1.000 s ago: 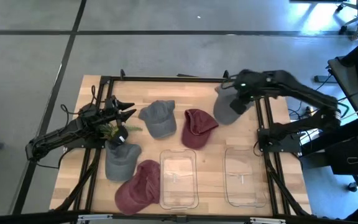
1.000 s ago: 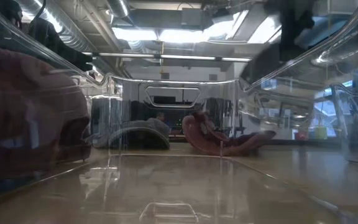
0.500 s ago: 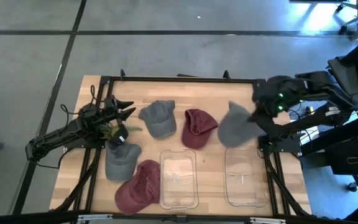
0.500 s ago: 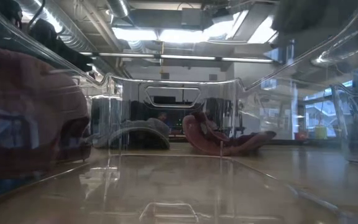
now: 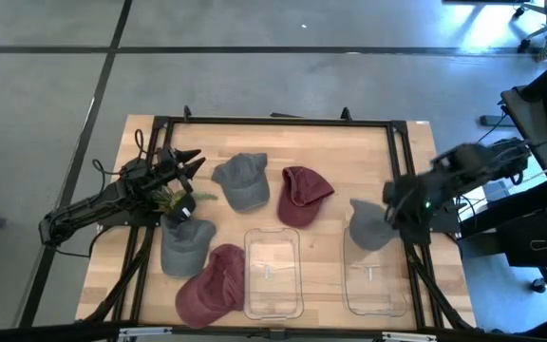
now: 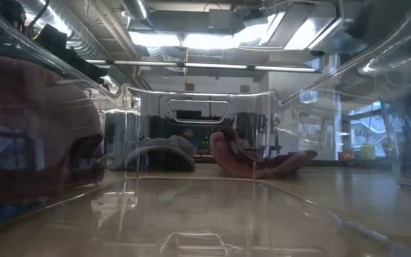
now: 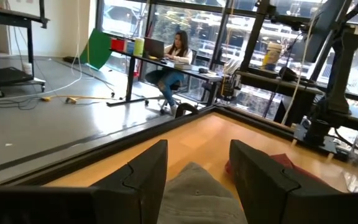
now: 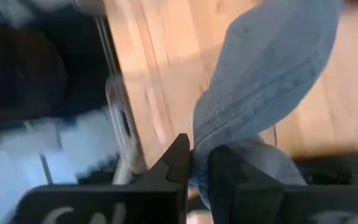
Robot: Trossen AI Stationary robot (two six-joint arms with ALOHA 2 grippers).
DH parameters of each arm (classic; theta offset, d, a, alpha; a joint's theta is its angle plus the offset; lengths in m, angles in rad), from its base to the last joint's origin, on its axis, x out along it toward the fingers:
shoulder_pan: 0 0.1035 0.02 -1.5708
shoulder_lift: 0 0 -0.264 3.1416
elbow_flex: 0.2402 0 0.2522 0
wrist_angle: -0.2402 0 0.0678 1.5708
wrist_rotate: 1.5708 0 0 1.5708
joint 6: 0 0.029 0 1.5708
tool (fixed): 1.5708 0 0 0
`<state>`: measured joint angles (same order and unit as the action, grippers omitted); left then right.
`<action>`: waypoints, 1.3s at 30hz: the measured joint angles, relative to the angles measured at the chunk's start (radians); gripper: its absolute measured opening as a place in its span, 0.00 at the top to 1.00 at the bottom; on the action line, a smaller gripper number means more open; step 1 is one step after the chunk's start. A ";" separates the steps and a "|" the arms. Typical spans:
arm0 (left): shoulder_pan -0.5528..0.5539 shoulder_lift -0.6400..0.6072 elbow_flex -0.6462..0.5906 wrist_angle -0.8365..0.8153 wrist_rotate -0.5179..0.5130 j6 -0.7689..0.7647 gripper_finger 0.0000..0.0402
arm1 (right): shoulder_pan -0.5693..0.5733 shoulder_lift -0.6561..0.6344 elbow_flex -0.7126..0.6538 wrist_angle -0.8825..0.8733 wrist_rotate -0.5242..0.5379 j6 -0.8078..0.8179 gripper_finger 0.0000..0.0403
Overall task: Pick & Place hat
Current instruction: Put the right gray cap into the right transparent bin
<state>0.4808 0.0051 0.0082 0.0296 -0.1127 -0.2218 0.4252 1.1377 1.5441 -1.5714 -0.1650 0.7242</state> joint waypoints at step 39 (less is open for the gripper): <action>0.000 0.000 0.000 0.002 -0.006 0.000 0.58 | 0.032 -0.004 -0.231 0.002 0.232 0.236 0.47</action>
<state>0.4806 0.0051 0.0083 0.0311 -0.1188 -0.2222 0.4571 1.1334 1.3133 -1.5692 0.0674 0.9602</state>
